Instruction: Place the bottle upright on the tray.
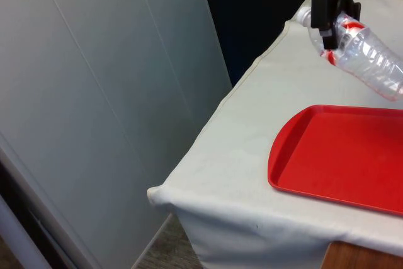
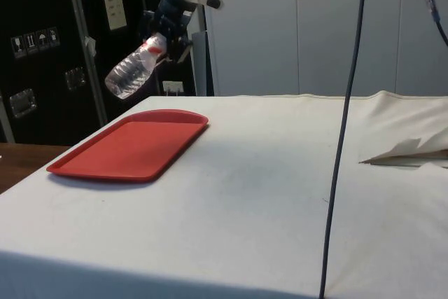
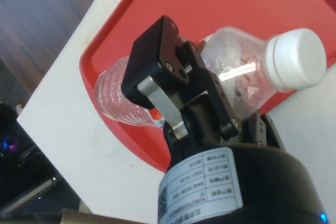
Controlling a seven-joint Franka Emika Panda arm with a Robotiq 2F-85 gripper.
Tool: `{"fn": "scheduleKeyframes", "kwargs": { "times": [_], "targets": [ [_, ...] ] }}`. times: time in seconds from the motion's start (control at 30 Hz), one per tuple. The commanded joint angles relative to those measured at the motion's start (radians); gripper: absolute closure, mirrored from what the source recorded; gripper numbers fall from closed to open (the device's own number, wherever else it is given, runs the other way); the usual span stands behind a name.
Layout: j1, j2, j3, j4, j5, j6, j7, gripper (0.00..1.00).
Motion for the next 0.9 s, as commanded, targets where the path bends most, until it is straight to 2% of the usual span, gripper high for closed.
{"fn": "scheduleKeyframes", "kwargs": {
  "times": [0.0, 0.07, 0.1, 0.13, 0.37, 0.4, 0.43, 0.63, 0.67, 0.7, 0.87],
  "targets": [
    [0.016, 0.01, -0.02, -0.004, -0.023, 0.021, 0.024, 1.0],
    [0.017, 0.011, -0.02, -0.004, -0.035, 0.035, 0.023, 1.0],
    [0.001, 0.001, 0.0, 0.0, -0.015, 0.02, 0.0, 1.0],
    [0.017, 0.011, -0.02, -0.004, -0.039, 0.039, 0.024, 1.0],
    [0.019, 0.013, -0.022, -0.005, -0.066, 0.072, 0.023, 1.0],
    [0.003, 0.002, 0.001, 0.0, -0.049, 0.058, 0.001, 1.0],
    [0.02, 0.013, -0.022, -0.005, -0.07, 0.077, 0.022, 1.0],
    [0.024, 0.016, -0.017, -0.009, -0.085, 0.104, 0.021, 1.0],
    [0.007, 0.007, 0.002, -0.003, -0.073, 0.09, 0.001, 1.0],
    [0.025, 0.015, -0.015, -0.011, -0.086, 0.107, 0.02, 1.0],
    [0.033, 0.013, -0.002, -0.02, -0.094, 0.129, 0.018, 1.0]
  ]
}}
